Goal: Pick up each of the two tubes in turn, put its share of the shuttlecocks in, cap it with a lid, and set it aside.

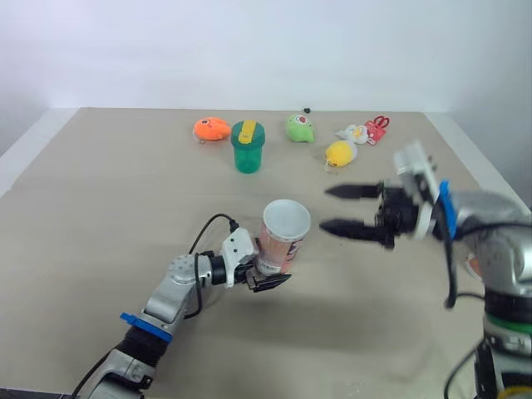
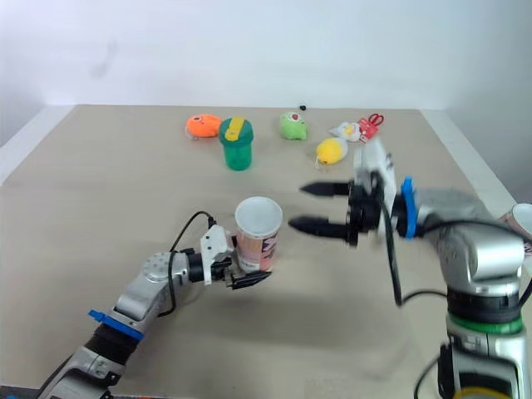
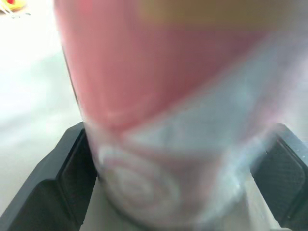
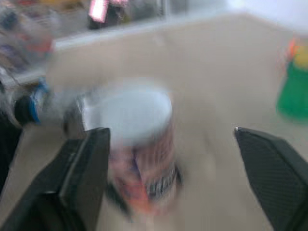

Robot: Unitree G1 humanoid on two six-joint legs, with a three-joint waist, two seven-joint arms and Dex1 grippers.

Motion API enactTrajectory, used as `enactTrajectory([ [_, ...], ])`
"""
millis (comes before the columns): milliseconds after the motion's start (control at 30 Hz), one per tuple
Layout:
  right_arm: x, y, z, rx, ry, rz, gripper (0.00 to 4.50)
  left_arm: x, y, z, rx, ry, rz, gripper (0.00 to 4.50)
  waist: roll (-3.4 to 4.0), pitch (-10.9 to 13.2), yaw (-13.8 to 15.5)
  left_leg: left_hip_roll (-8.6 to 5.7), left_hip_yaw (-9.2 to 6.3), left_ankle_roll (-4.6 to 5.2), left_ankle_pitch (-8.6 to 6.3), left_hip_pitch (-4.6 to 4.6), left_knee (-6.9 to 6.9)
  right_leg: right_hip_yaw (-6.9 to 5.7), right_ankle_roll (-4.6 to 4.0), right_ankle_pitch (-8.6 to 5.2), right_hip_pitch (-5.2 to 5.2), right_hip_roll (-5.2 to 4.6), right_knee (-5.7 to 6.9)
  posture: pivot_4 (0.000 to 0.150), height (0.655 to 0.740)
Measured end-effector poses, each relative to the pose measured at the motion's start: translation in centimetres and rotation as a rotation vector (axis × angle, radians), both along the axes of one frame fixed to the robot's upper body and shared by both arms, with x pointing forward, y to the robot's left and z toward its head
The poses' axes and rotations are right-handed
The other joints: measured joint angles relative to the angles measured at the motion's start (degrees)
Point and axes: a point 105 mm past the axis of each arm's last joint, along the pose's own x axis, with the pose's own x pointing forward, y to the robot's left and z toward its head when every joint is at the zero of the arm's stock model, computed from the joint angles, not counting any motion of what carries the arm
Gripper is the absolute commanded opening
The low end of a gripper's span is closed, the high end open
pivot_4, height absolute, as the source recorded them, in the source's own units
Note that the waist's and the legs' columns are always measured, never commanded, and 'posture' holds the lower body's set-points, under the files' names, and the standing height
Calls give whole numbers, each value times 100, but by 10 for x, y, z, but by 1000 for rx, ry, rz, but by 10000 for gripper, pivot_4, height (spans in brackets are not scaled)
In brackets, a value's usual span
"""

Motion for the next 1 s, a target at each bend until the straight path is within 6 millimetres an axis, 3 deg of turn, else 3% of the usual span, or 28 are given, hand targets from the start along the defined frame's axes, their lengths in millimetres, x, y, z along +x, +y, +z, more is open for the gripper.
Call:
enactTrajectory([
  [133,-3,3,-29,-34,-34,-53,44311,-2,30,-1,60,22,-12,45000,-3,5,-58,29,2,0,1,6,1,2,-11,8,0,36,2,1500,7400],
  [267,-4,21,-71,-45,-75,-86,44311,-3,68,4,76,82,-11,45000,-5,19,-87,52,-3,-3,4,8,3,2,-30,18,-7,65,9,1500,7400],
  [400,-5,39,-86,-32,-103,-67,44311,-10,66,8,51,130,-62,45000,-27,37,-83,52,-2,-6,6,4,5,3,-28,17,-8,65,9,1500,7400],
  [567,-1,62,-107,0,-77,-61,44311,-18,49,15,16,167,-112,45000,-40,45,-78,48,1,-8,5,-3,6,10,-20,12,-10,60,9,1500,7400],
  [633,3,69,-106,11,-88,-56,44311,-20,38,12,-1,186,-122,45000,-43,48,-76,48,1,-8,5,-3,6,10,-21,13,-10,61,9,1500,7400],
  [933,9,78,-107,18,-97,-52,44311,-18,38,11,2,195,-97,45000,-49,51,-77,52,-2,-10,6,1,9,8,-26,17,-9,66,14,1500,7400],
  [1000,11,79,-107,23,-95,-55,38742,-17,38,10,8,194,-93,45000,-49,51,-76,52,-2,-10,6,1,10,9,-26,18,-9,66,14,1500,7400],
])
